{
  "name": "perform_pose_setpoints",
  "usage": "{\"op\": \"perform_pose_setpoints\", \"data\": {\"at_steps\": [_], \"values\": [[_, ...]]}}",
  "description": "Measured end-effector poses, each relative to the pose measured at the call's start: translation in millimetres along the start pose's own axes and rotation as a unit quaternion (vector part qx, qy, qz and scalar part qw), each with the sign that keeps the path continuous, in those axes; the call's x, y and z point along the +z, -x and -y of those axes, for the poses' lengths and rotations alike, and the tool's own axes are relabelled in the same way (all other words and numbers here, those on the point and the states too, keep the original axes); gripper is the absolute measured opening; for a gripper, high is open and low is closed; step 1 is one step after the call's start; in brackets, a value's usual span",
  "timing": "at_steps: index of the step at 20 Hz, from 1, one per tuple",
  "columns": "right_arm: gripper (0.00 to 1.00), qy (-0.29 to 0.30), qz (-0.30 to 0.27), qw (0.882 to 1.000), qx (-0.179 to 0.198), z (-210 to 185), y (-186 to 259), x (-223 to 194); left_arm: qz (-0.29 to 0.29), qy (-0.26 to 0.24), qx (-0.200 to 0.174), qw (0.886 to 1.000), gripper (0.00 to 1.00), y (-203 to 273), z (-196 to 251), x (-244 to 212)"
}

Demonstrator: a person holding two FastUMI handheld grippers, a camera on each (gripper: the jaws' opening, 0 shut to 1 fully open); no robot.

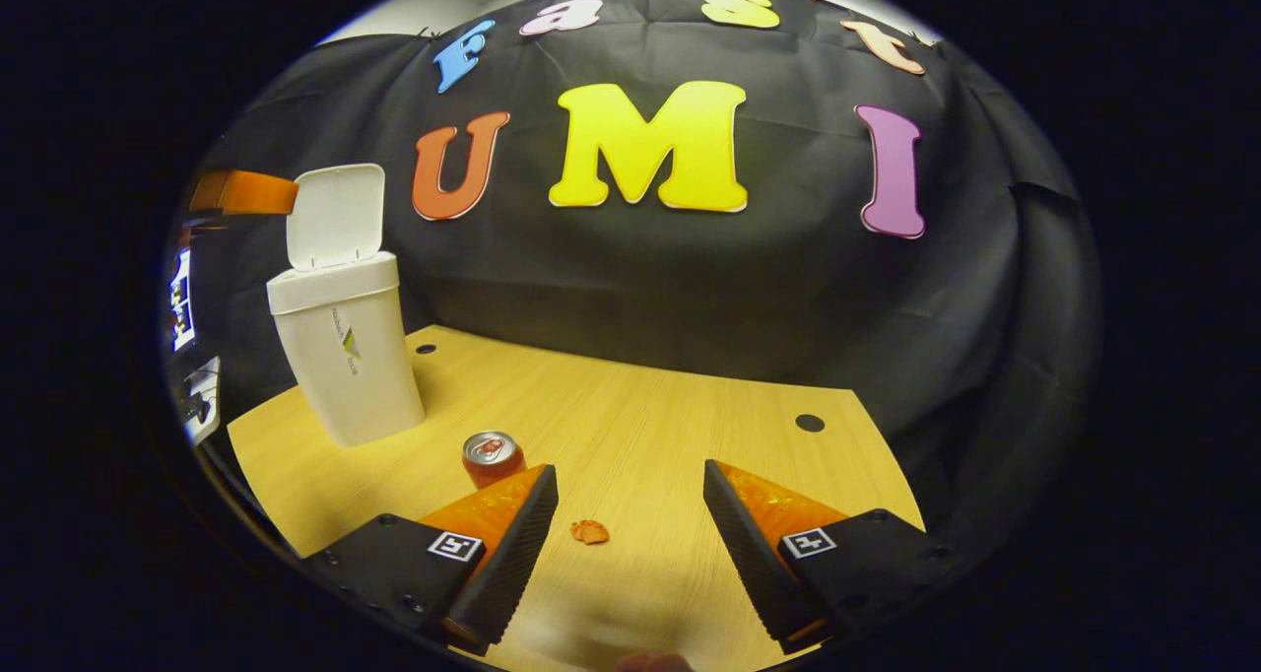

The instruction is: Press the lid of the desktop garbage bin to open it, pick up the crumpled paper on the desktop and throw it into the bin, then pick up the pop can on the desktop and drop it into the bin, and finally close the garbage bin lid.

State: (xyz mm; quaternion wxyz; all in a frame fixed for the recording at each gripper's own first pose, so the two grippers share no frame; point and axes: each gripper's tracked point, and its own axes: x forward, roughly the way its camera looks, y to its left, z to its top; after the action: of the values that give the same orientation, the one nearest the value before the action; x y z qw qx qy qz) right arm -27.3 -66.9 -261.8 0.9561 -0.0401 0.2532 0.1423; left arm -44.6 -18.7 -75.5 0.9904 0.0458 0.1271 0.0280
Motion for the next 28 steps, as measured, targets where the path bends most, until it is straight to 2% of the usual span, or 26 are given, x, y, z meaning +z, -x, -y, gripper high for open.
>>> {"op": "perform_pose_setpoints", "data": {"at_steps": [10,16,22,28], "values": [[0.94,0.027,-0.09,0.994,0.05,-21.0,-63.3,-78.3,-0.016,-0.009,0.044,0.999,0.94,21.3,-24.8,-14.1],[0.96,0.042,-0.165,0.983,0.069,-31.1,-83.6,-126.1,-0.035,-0.005,0.071,0.997,0.98,31.5,-42.1,-26.8],[0.96,0.046,-0.186,0.979,0.067,-32.5,-102.5,-140.3,-0.04,-0.015,0.102,0.994,0.98,45.8,-64.3,-28.5],[0.96,0.029,-0.207,0.975,0.071,-34.7,-111.2,-152.2,-0.037,0.001,0.132,0.991,0.98,59.9,-85.3,-29.7]]}}
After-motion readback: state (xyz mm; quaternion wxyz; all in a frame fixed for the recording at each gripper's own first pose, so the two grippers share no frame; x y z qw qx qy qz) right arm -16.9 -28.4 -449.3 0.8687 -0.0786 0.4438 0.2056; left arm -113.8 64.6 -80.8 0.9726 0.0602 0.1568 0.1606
